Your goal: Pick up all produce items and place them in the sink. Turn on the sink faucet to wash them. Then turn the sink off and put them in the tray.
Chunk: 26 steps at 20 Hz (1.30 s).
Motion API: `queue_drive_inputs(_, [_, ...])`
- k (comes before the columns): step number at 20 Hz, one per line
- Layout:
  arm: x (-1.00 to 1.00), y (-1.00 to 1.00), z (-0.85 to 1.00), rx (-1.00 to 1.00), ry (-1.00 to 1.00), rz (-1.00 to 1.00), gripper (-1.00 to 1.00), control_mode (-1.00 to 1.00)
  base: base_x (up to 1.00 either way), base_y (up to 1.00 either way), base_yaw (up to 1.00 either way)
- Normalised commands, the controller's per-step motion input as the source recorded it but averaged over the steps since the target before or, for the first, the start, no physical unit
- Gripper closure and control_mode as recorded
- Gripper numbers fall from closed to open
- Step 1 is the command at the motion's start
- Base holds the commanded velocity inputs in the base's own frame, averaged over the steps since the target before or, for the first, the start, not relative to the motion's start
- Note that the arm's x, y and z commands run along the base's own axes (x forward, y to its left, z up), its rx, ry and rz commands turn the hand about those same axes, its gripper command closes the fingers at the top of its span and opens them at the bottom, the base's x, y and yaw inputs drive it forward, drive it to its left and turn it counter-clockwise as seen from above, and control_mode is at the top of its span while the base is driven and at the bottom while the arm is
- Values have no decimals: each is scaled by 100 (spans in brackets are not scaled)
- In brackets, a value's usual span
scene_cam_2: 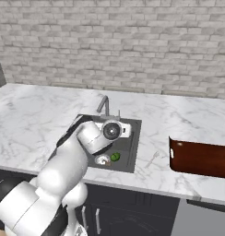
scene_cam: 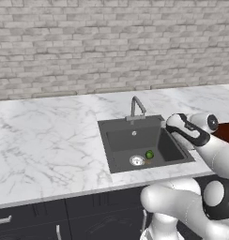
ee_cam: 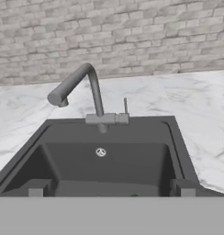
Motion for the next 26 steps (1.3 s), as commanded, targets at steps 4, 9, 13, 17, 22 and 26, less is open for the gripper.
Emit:
queue_drive_inputs(4, [22,-29,-3,2,0,17,-100,-100,0,0,0])
queue_drive_inputs(9, [16,-22,-2,2,2,11,-100,-100,0,0,0])
queue_drive_inputs(13, [28,-27,0,2,2,6,-100,-100,0,0,0])
queue_drive_inputs(17, [28,-22,0,1,2,5,-100,-100,0,0,0])
queue_drive_inputs(22, [22,-14,1,0,0,2,-100,-100,0,0,0])
queue_drive_inputs(26, [25,-5,0,0,0,4,-100,-100,0,0,0])
